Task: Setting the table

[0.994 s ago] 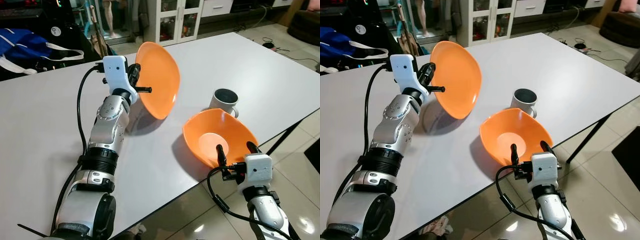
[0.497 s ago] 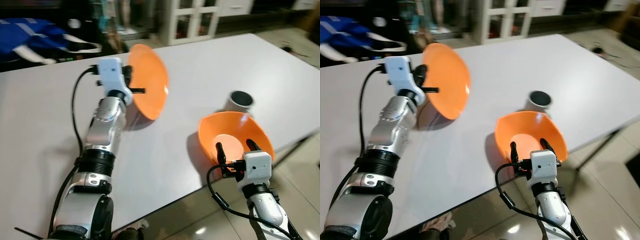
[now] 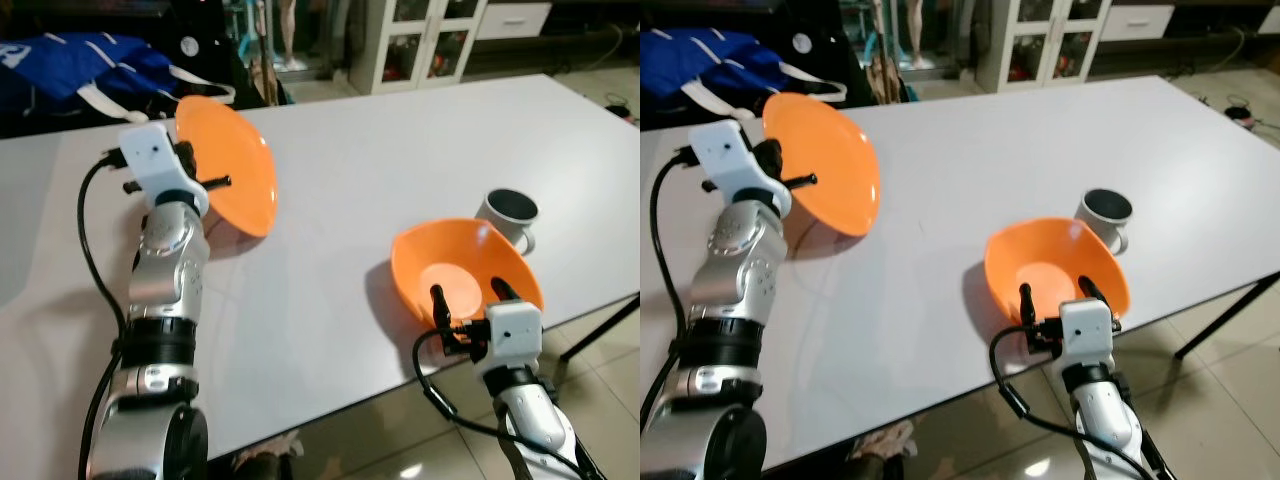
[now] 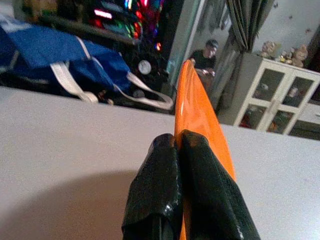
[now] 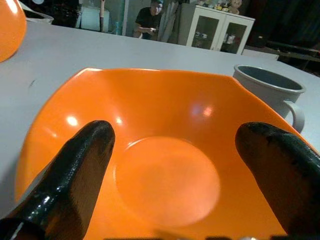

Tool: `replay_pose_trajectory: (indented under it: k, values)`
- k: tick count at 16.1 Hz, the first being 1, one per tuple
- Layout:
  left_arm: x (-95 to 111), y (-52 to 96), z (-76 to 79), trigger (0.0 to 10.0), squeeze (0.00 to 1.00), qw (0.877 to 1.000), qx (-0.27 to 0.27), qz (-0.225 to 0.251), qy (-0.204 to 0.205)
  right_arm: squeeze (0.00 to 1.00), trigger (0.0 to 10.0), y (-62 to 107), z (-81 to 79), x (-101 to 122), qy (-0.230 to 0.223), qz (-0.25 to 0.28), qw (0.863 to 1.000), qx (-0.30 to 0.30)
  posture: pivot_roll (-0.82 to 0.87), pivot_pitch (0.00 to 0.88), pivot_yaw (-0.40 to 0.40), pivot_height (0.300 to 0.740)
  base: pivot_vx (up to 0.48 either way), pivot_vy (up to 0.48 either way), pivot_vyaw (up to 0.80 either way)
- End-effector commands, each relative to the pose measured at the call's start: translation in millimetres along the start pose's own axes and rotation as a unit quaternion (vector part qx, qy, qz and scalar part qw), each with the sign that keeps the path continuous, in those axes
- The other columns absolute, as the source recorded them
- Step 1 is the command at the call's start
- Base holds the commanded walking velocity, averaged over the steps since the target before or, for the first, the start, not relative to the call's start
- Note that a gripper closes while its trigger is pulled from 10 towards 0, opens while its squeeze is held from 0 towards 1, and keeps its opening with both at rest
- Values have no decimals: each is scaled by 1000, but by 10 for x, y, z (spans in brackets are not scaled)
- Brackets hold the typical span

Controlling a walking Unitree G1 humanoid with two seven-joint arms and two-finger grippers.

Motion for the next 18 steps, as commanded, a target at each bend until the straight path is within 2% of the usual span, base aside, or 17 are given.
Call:
replay_pose_trajectory:
  k: [1,2,4,5,6,7,8,10,13,14,15,16,18]
  values:
    - [-71,42,102,0,0,999,-18,-25,10,0,10000,1,11,-40,0,-12,1000,3,-82,0,-17,740,0,0,0]
    - [-148,65,100,0,0,998,-16,-48,27,0,10000,-3,10,-37,0,-11,1000,3,-81,0,-17,740,0,0,0]
    - [-444,189,-11,0,0,985,28,-140,96,0,10000,-19,4,-23,0,-9,1000,4,-79,0,-16,740,0,0,0]
    - [-474,208,-45,0,0,983,39,-149,102,0,10000,-20,3,-22,0,-9,1000,4,-79,0,-16,740,0,0,0]
    - [-557,238,-188,0,0,974,84,-171,122,0,10000,-26,0,-13,0,-8,1000,6,-79,0,-18,740,0,0,0]
    - [-628,269,-340,0,0,966,128,-183,127,0,10000,-30,2,-6,0,-7,1000,8,-82,0,-24,740,0,0,0]
    - [-672,304,-429,0,0,961,154,-190,131,0,10000,-35,9,0,1,-6,1000,9,-84,0,-32,740,0,0,0]
    - [-703,335,-472,0,0,955,175,-193,145,0,10000,-43,22,14,6,-3,1000,14,-87,0,-37,740,0,0,0]
    - [-754,372,-517,0,0,948,199,-206,137,0,10000,-32,68,47,11,3,1000,16,-102,7,-48,740,0,0,0]
    - [-798,395,-533,10000,0,945,209,-217,131,0,10000,-12,74,43,12,2,1000,16,-104,10,-50,740,0,0,0]
    - [-808,404,-536,10000,0,944,212,-218,131,0,10000,-3,73,40,12,1,1000,17,-104,10,-50,740,0,0,0]
    - [-815,411,-550,10000,1000,943,217,-216,131,0,10000,19,65,23,11,-2,1000,19,-104,10,-51,740,0,0,0]
    - [-804,390,-544,10000,1000,945,217,-212,121,0,10000,20,58,5,10,-5,1000,21,-100,0,-48,740,0,0,0]
Point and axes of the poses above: a point about 5 cm out from each wrist's last joint towards the gripper, its own y axis pointing back from the gripper into the wrist, its own x axis along the axis of the wrist's last joint, z = x × y, the point moved 1 cm from there along -y, pointing out of the wrist towards the gripper, and after that the axes turned 13 degrees about y, right-handed, at the moved point
